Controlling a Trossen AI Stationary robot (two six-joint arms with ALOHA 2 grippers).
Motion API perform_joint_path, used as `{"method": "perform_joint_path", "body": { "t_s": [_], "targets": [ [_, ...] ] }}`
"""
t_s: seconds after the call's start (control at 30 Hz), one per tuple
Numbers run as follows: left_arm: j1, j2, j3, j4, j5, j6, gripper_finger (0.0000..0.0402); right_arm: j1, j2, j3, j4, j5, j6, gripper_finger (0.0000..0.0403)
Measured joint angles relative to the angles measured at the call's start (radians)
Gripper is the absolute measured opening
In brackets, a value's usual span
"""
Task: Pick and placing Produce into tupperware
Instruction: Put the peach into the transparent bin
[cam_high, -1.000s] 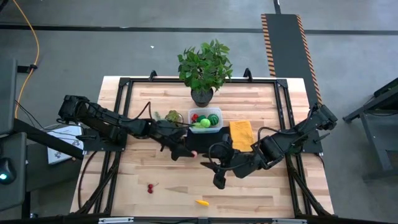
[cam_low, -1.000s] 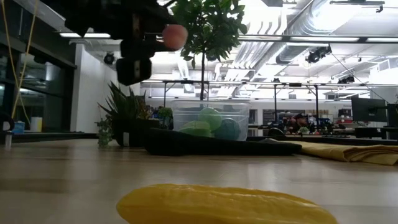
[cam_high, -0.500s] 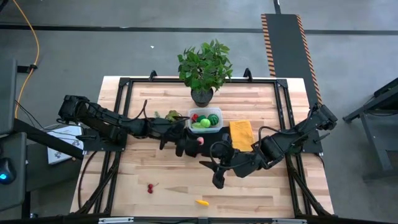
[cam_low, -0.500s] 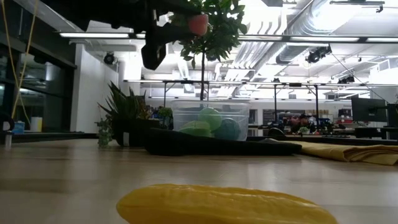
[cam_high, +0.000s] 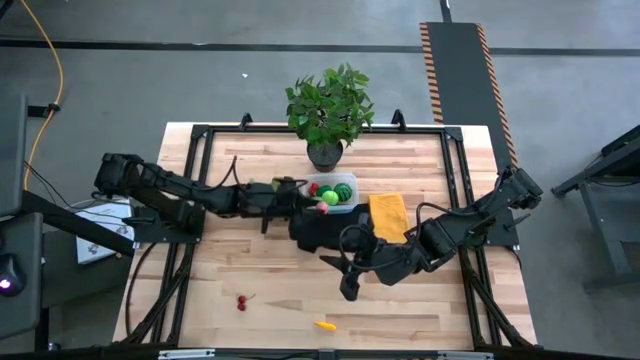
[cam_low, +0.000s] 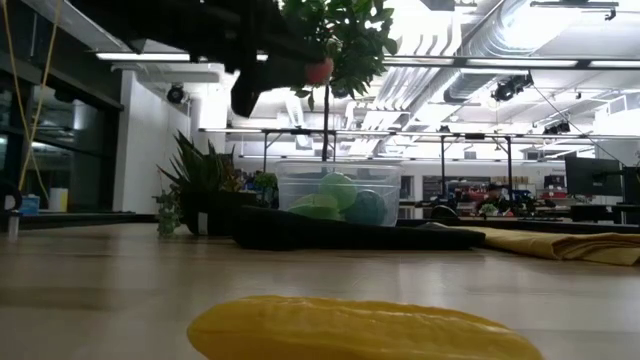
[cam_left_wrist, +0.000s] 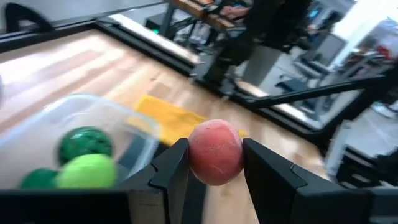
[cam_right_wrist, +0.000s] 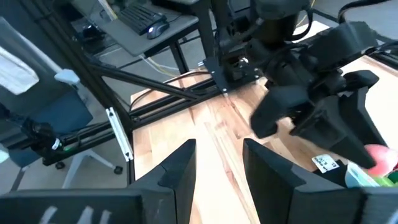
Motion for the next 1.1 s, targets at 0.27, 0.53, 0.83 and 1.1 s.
{"method": "perform_joint_path", "body": {
  "t_s": [0.27,0.53,0.83,1.1],
  "targets": [
    [0.101,0.000,0.022,-0.182,0.059,0.072,0.0136,-0.005,0.000,0.000,-0.003,0.039,0.018,0.0124],
    [0.155,0.000,0.173,-0.506,0.050,0.273,0.0136,-0.029,0.000,0.000,-0.009,0.039,0.024,0.0124],
    [0.230,0.000,0.224,-0.615,0.061,0.344,0.0136,-0.055,0.000,0.000,-0.014,0.039,0.010,0.0124],
    [0.257,0.016,0.224,-0.659,0.061,0.338,0.0136,-0.059,0.000,0.000,-0.018,0.038,0.006,0.0124]
  ]
}}
